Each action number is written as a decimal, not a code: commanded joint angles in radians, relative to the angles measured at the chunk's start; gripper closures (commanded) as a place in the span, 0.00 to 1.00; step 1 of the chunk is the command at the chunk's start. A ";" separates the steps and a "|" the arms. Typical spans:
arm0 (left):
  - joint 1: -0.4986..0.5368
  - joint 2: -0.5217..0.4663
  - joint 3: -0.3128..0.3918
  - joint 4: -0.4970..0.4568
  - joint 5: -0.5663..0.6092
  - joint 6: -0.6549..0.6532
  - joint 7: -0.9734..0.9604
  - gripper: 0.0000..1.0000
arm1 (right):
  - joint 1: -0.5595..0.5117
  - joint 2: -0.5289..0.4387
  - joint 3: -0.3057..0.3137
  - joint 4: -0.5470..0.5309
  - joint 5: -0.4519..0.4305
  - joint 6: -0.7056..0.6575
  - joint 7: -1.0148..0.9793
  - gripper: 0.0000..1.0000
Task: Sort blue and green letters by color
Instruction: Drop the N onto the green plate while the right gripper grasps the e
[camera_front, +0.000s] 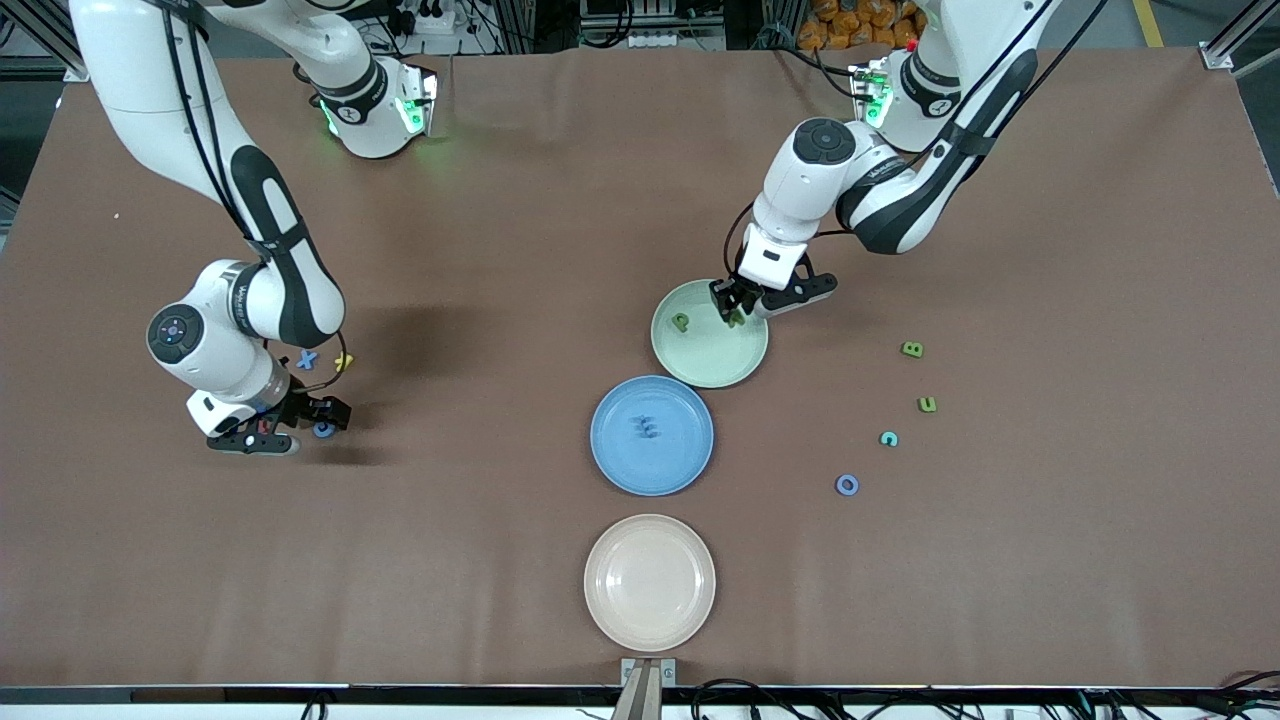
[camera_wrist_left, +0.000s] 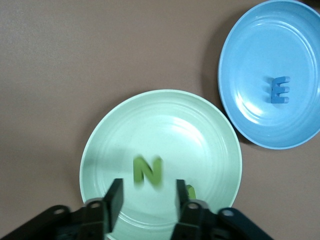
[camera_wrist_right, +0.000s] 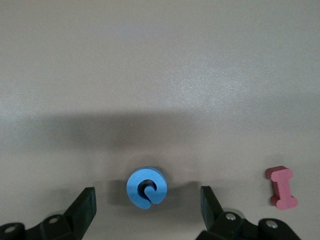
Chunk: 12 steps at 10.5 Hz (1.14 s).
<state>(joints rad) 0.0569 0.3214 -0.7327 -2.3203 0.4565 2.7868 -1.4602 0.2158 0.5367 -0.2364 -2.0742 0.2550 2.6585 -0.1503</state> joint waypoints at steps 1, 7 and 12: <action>0.011 0.007 -0.002 0.010 0.024 -0.047 -0.008 0.00 | -0.021 0.022 0.025 0.022 0.018 0.003 -0.015 0.34; 0.243 0.007 0.009 0.001 0.027 -0.101 0.323 0.00 | -0.027 0.022 0.026 0.029 0.020 -0.011 -0.011 0.76; 0.434 0.079 0.010 0.085 0.025 -0.102 0.607 0.00 | -0.029 0.016 0.025 0.149 0.021 -0.194 -0.003 0.79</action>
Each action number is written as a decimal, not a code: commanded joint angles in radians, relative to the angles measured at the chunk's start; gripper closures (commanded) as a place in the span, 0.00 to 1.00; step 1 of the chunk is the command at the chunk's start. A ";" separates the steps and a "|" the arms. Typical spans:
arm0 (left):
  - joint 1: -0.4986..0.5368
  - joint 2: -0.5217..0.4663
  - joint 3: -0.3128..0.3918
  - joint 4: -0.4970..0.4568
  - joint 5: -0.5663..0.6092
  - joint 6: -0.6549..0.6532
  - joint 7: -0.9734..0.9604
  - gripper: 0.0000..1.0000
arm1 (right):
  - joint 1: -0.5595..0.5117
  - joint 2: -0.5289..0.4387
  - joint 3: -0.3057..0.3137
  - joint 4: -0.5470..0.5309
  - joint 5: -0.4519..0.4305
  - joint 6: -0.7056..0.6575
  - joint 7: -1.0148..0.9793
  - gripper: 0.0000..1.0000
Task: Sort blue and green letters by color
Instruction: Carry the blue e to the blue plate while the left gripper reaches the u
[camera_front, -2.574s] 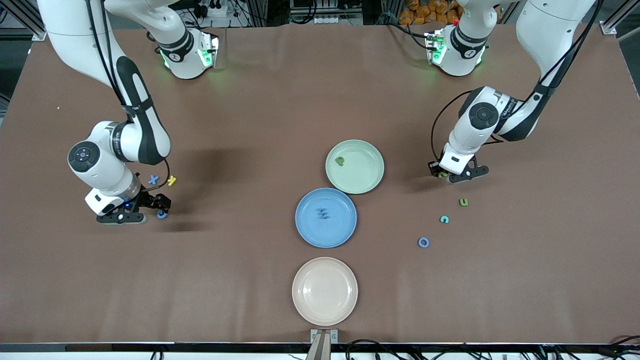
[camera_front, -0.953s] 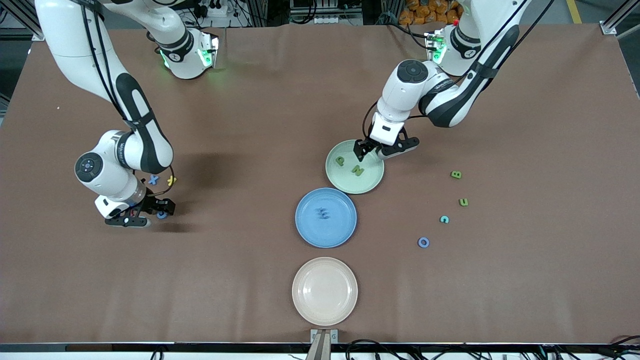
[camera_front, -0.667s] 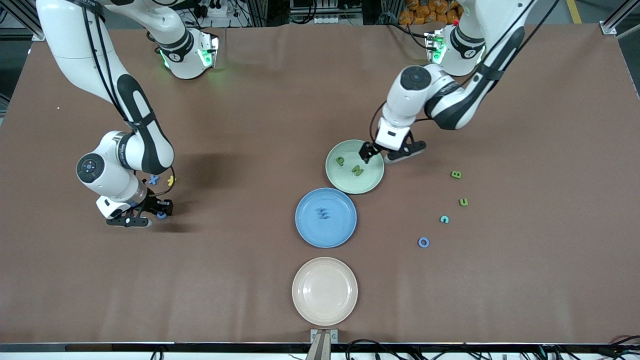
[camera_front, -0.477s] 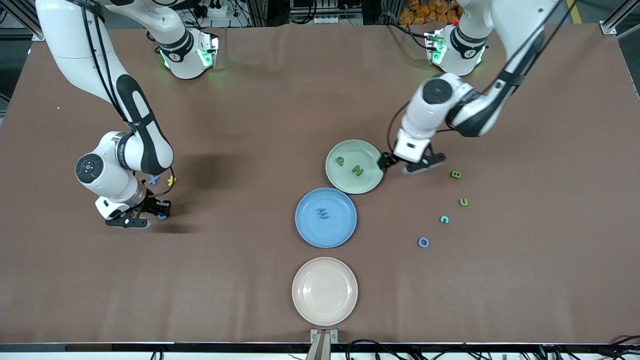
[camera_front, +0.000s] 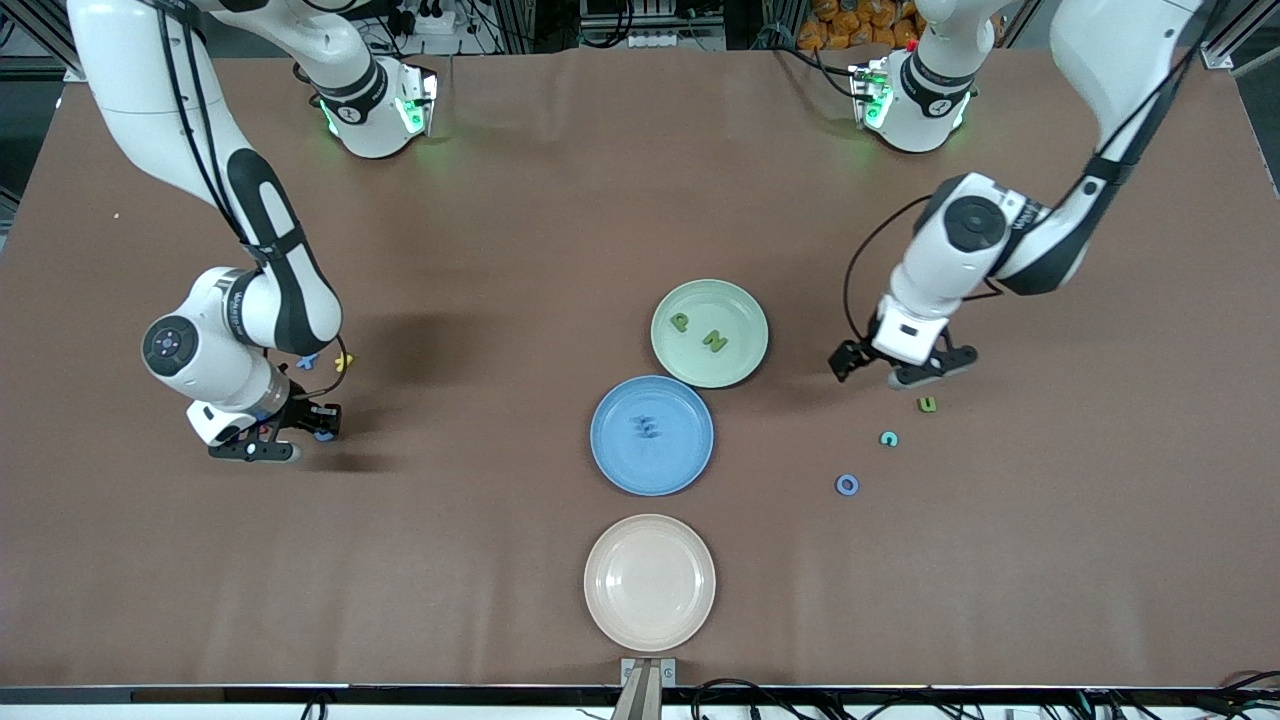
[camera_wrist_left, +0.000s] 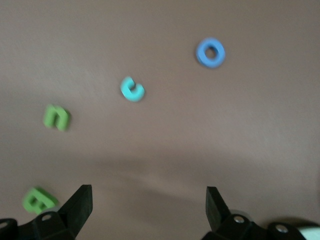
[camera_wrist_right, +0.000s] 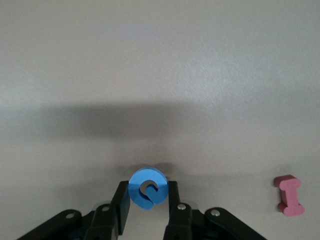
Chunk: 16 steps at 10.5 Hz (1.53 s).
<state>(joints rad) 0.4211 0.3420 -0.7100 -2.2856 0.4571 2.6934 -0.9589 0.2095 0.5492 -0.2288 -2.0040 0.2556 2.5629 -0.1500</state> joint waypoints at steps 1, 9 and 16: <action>0.087 0.087 -0.011 0.066 0.023 -0.027 0.153 0.00 | -0.021 0.001 0.019 0.108 0.021 -0.137 0.004 0.79; 0.047 0.259 0.026 0.359 0.026 -0.440 0.324 0.00 | 0.040 0.011 0.153 0.319 0.019 -0.282 0.442 0.79; 0.125 0.292 0.035 0.260 0.169 -0.267 0.315 0.00 | 0.240 0.132 0.186 0.540 0.022 -0.253 0.645 0.79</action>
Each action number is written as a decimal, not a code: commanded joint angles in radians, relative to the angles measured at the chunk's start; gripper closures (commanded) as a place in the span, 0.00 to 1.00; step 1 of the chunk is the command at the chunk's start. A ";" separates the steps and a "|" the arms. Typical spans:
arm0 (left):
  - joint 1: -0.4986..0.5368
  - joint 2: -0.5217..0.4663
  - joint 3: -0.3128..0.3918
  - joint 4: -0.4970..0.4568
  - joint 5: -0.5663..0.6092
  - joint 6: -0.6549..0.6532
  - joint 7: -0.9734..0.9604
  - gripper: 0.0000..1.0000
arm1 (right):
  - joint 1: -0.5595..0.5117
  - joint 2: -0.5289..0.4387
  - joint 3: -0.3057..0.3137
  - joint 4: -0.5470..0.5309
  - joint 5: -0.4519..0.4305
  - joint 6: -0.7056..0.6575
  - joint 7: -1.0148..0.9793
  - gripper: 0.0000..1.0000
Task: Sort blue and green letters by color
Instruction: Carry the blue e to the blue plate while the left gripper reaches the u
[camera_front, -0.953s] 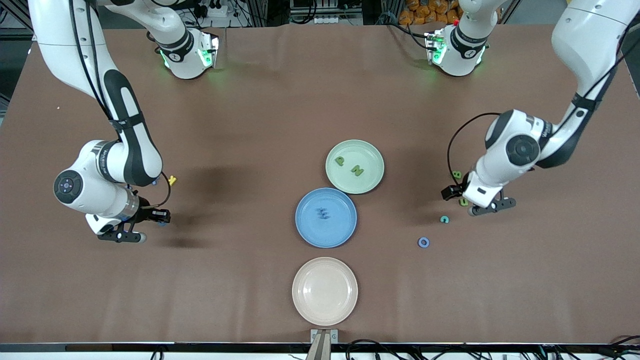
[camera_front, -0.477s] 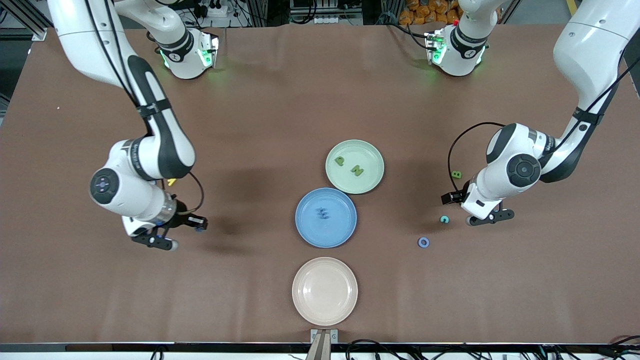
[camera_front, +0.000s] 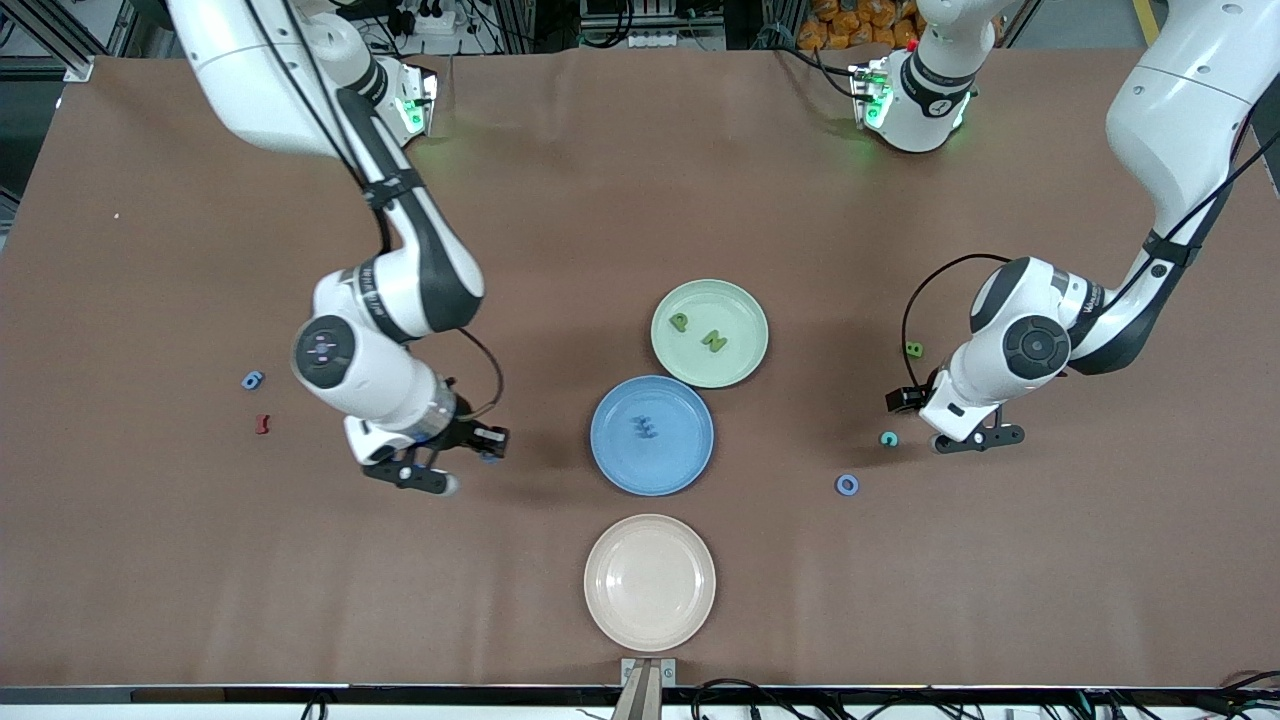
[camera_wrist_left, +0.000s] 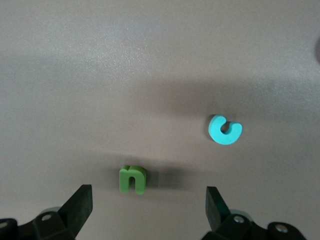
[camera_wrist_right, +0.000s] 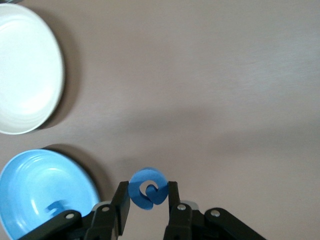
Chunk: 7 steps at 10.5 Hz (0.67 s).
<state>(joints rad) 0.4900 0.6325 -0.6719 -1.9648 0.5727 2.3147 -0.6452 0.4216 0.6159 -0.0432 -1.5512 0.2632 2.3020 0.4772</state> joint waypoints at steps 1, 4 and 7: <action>0.071 0.003 -0.003 -0.074 0.083 0.132 0.001 0.00 | 0.043 0.067 0.011 0.088 0.016 0.039 0.018 0.78; 0.070 0.006 -0.002 -0.075 0.090 0.134 0.001 0.00 | 0.063 0.085 0.068 0.088 0.016 0.135 0.020 0.78; 0.070 0.010 -0.002 -0.082 0.096 0.135 -0.011 0.00 | 0.124 0.111 0.069 0.086 0.016 0.192 0.027 0.78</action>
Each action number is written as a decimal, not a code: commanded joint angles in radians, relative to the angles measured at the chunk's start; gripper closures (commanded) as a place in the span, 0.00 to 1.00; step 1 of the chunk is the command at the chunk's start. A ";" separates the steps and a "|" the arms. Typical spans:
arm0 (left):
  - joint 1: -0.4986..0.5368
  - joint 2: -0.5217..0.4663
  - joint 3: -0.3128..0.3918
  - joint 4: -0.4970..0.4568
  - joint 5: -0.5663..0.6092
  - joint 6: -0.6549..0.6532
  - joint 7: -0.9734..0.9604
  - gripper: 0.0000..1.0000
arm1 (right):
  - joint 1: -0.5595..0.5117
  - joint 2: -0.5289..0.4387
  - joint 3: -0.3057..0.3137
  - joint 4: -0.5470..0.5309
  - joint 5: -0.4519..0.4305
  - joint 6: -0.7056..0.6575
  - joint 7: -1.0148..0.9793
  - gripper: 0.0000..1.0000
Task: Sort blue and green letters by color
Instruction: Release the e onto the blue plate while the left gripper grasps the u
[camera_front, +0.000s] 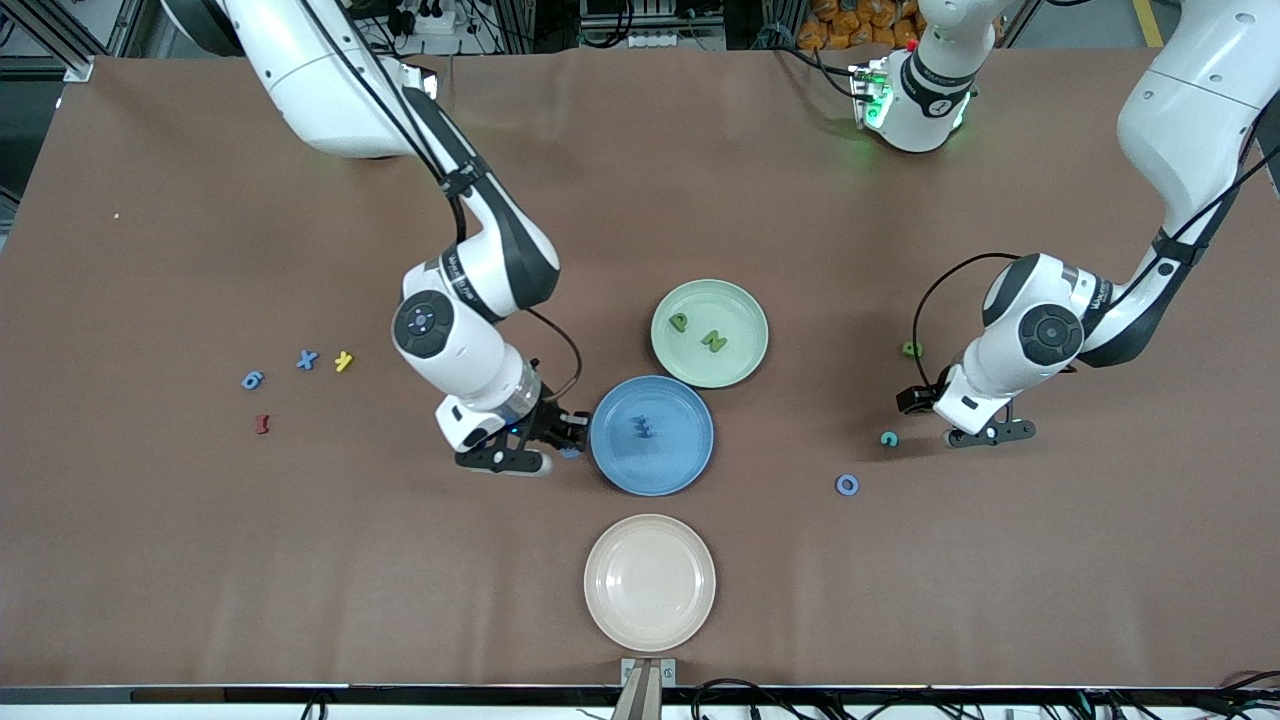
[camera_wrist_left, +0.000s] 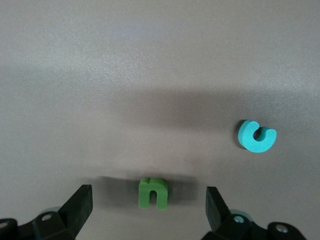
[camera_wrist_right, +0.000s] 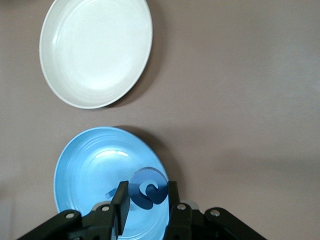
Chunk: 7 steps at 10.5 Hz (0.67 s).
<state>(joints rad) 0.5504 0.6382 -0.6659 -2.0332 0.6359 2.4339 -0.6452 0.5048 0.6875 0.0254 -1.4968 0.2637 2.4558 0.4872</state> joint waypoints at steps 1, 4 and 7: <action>0.006 0.004 -0.008 -0.018 0.034 0.017 -0.020 0.00 | 0.056 0.058 0.001 0.032 0.014 0.064 0.043 0.78; 0.011 0.004 -0.006 -0.036 0.034 0.033 -0.021 0.00 | 0.087 0.122 0.001 0.032 0.014 0.170 0.088 0.78; 0.010 0.006 0.002 -0.041 0.034 0.042 -0.042 0.97 | 0.121 0.139 -0.001 0.030 0.008 0.172 0.146 0.69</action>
<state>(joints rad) 0.5513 0.6425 -0.6637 -2.0614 0.6367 2.4531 -0.6458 0.6044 0.8054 0.0278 -1.4966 0.2639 2.6233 0.5791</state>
